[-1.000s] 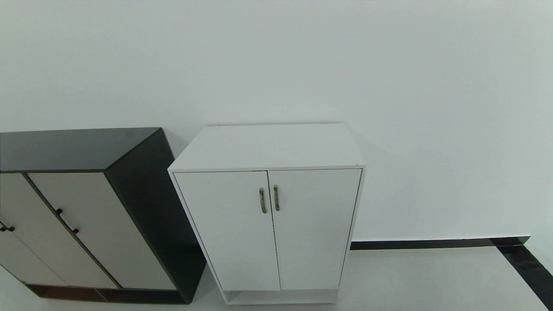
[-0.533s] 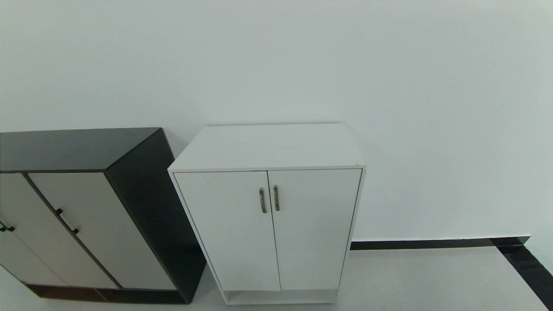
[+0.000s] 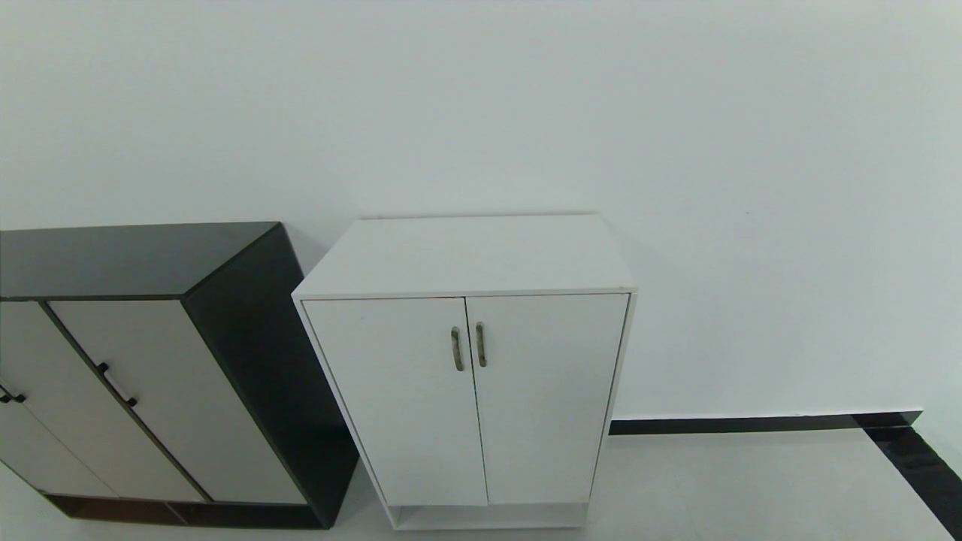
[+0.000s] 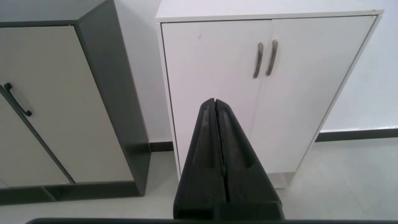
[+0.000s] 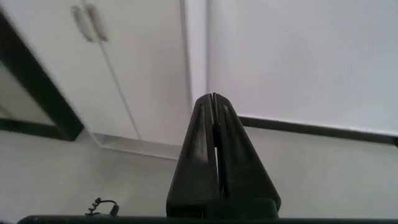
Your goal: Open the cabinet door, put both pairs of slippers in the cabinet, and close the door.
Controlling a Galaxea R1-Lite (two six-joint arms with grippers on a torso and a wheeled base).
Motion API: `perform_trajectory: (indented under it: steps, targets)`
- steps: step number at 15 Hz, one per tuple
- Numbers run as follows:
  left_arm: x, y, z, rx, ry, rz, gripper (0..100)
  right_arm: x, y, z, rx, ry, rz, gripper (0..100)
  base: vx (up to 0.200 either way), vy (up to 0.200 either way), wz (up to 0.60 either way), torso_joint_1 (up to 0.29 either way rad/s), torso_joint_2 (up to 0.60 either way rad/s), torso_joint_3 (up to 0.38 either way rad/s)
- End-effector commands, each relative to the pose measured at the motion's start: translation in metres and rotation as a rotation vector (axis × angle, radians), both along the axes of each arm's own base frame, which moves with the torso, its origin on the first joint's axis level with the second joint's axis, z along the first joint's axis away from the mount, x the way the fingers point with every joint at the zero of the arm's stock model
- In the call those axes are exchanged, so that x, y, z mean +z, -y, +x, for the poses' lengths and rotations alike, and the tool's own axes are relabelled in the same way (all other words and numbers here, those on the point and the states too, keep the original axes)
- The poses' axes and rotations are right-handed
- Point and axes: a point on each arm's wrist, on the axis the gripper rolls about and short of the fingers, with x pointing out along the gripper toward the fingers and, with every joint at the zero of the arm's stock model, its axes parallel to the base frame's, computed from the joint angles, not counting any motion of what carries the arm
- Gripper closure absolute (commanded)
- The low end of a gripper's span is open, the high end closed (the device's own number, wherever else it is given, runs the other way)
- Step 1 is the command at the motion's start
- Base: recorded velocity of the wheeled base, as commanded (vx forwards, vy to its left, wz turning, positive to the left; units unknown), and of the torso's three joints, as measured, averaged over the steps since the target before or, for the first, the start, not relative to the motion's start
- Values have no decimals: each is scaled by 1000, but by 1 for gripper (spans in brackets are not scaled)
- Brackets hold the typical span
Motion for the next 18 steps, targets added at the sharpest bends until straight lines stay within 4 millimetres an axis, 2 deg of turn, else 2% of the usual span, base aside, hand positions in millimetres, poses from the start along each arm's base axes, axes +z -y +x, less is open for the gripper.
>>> perform_trajectory:
  steps: [1,6,15,17,18]
  targets:
    - [0,0,0,0,-2,0,100,1,-1,4,-89,-50,-6,100,0,0,0,0,0,0]
    - [0,0,0,0,-2,0,100,-1,-2,-4,-175,49,2,100,0,0,0,0,0,0]
    - [0,0,0,0,-2,0,100,0,-1,0,-194,-4,37,100,0,0,0,0,0,0]
    - [0,0,0,0,-2,-2,100,-3,-1,-10,-141,130,28,100,0,0,0,0,0,0]
    - [0,0,0,0,-2,-2,100,-2,-1,-10,-137,130,9,100,0,0,0,0,0,0]
